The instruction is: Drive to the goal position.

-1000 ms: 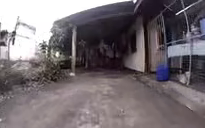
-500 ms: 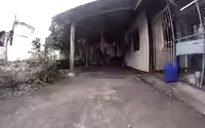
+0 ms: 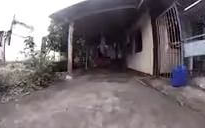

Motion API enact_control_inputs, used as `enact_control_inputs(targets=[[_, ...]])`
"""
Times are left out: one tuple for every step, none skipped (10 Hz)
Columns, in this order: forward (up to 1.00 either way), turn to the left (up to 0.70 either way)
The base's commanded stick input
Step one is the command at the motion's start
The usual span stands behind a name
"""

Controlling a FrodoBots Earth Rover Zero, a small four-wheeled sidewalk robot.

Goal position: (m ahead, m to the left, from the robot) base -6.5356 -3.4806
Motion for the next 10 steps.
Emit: enact_control_inputs(targets=[[0.00, 0.00], [0.00, 0.00], [0.00, 0.00], [0.00, 0.00], [0.00, 0.00], [0.00, 0.00], [0.00, 0.45], [0.00, 0.45], [0.00, 0.45], [0.00, 0.15]])
